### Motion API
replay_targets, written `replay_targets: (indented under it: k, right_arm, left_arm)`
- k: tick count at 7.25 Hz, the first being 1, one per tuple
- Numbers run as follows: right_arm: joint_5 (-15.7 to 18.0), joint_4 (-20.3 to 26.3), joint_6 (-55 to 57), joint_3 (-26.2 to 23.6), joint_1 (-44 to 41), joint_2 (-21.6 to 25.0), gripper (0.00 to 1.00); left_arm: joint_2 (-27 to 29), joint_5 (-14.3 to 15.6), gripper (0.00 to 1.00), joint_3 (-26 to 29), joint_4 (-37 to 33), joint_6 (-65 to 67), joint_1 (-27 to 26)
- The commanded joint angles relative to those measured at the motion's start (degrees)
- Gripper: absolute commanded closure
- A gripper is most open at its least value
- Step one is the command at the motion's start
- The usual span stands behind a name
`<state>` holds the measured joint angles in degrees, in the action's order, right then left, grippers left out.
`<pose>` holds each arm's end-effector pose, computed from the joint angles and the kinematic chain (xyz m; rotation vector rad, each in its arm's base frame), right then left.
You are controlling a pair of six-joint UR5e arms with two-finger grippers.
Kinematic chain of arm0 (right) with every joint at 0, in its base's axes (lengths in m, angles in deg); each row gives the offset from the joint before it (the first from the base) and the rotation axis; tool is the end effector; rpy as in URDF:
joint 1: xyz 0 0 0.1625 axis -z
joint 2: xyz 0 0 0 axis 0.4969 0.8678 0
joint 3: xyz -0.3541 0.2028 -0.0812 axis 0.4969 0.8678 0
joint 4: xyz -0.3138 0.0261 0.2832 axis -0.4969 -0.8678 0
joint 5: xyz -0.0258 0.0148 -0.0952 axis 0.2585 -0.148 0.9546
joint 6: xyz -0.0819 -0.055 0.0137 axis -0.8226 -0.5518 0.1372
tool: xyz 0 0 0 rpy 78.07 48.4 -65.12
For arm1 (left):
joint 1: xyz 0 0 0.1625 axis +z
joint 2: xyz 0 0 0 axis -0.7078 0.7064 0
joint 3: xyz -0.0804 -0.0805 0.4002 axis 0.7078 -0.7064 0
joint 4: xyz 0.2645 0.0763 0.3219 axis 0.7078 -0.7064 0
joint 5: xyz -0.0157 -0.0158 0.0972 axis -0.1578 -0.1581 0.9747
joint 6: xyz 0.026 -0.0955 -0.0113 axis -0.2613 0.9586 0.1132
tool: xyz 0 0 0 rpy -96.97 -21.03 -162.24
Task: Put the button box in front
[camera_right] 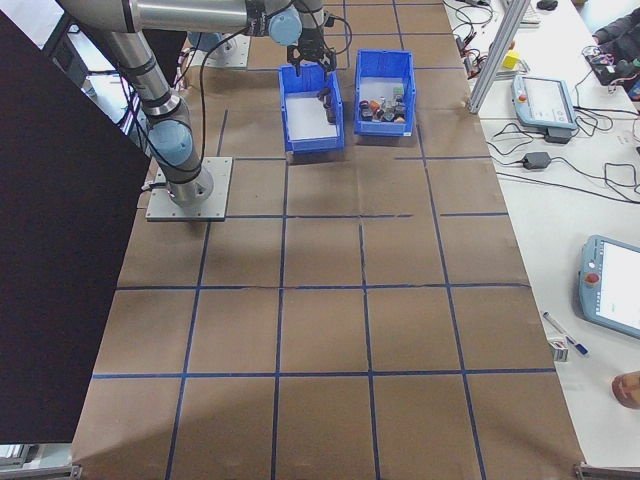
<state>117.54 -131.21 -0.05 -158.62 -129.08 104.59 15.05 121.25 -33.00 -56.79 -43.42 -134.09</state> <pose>0.2086 -0.4520 0.4219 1.1404 -2.9049 0.1194 -0.1237 -0.4929 0.5117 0.2760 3.1185 0.0549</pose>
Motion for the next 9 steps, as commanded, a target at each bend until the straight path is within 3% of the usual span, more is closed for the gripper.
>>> replay_targets:
  k: [1,2,3,5,9]
  right_arm:
    - [-0.99,6.93,14.47,3.86,6.09,-0.44,0.0]
    - [-3.34,13.59,22.0,6.05,8.99,0.0,0.0]
    - [-3.54,17.14,26.95,7.47,9.89,0.09,0.0]
    - [-2.75,15.34,35.74,7.83,9.99,0.18,0.0]
    - [-1.96,12.78,36.49,7.39,9.99,0.09,0.0]
  left_arm:
    - [0.03,0.08,0.01,-0.21,0.14,0.0,0.09]
    - [0.03,0.08,0.01,-0.12,0.32,0.26,0.09]
    - [0.11,-0.01,0.01,-0.21,0.49,0.35,0.09]
    - [0.12,0.08,0.01,-0.03,0.58,0.08,0.35]
    - [-0.24,-0.01,0.01,-0.03,0.5,-0.8,0.35]
